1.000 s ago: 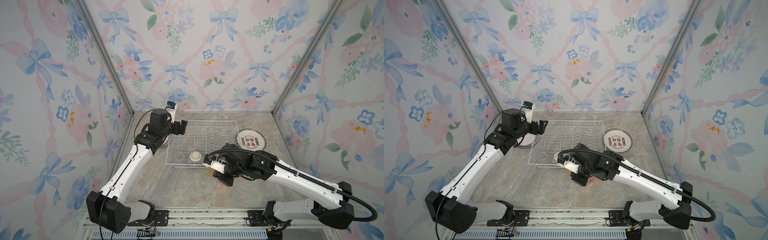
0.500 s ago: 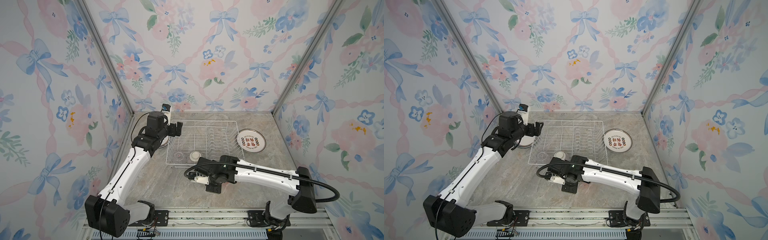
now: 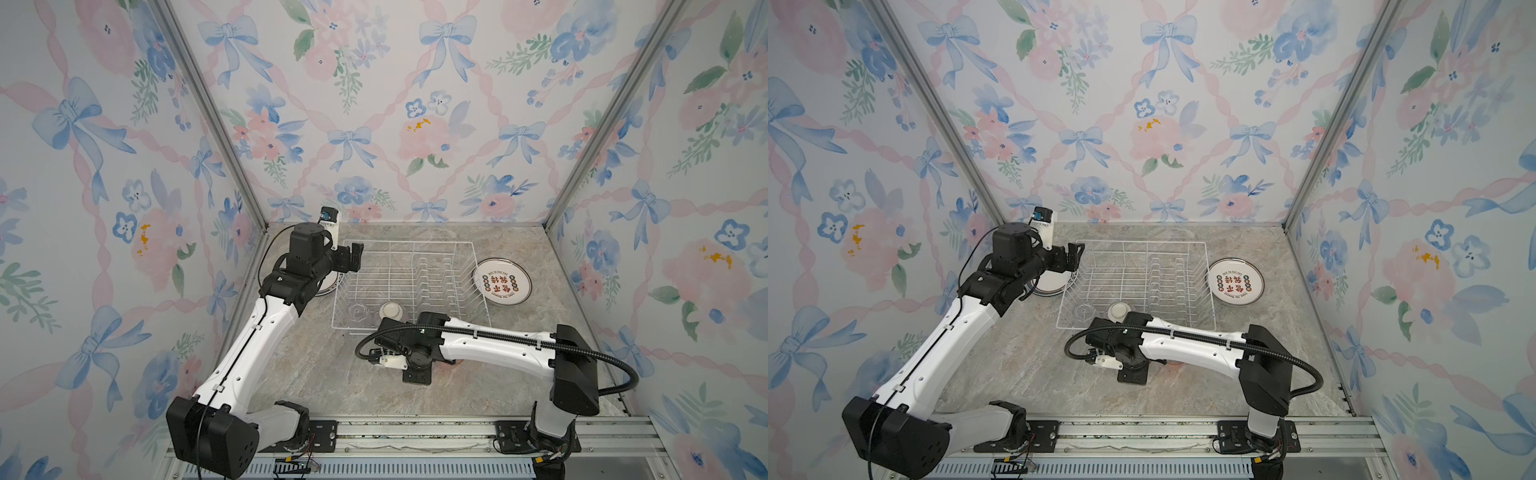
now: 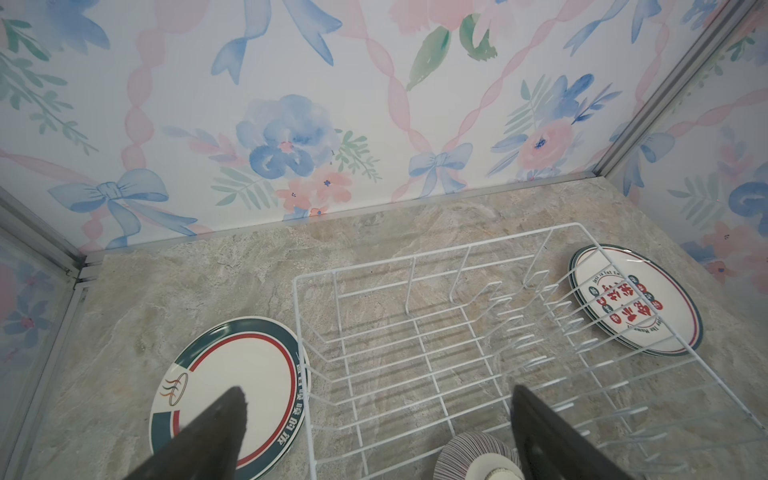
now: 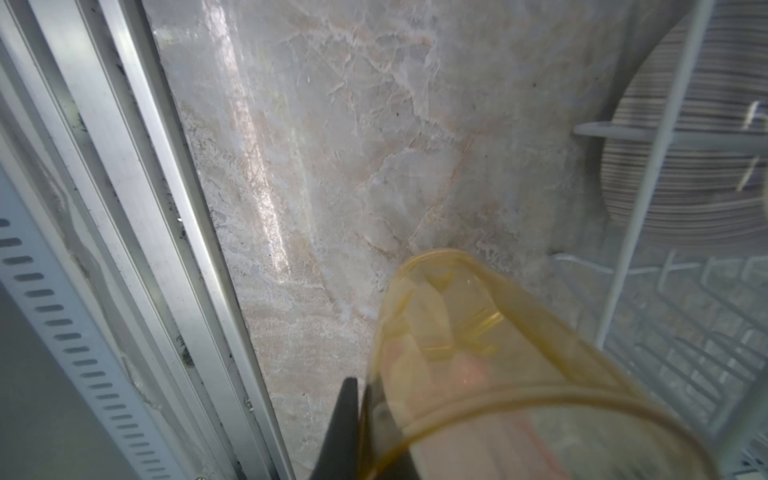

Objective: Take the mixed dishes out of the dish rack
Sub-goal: 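Carry the yellow cup with the right gripper to the table beside the pink cup, then set the yellow cup down beside the pink cup and open the right gripper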

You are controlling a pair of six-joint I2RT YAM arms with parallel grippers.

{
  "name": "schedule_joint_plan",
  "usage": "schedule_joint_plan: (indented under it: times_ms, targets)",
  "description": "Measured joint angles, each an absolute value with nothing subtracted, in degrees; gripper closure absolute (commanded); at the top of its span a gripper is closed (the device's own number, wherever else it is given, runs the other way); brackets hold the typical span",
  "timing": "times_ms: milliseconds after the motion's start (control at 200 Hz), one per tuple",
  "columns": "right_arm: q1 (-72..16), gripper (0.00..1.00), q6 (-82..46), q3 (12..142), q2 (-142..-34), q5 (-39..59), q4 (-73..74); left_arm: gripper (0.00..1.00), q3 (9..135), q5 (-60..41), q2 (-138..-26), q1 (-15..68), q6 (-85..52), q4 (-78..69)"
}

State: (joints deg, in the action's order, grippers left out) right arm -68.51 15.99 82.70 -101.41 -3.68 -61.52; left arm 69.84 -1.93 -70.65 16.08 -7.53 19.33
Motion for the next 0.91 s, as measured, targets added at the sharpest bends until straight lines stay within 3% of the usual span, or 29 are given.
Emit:
schedule_joint_plan:
  times_ms: [905]
  targets:
    - [-64.29, 0.98, 17.26, 82.72, -105.03, -0.97, -58.94, 0.02, 69.52, -4.40, -71.85, 14.96, -7.05, 19.46]
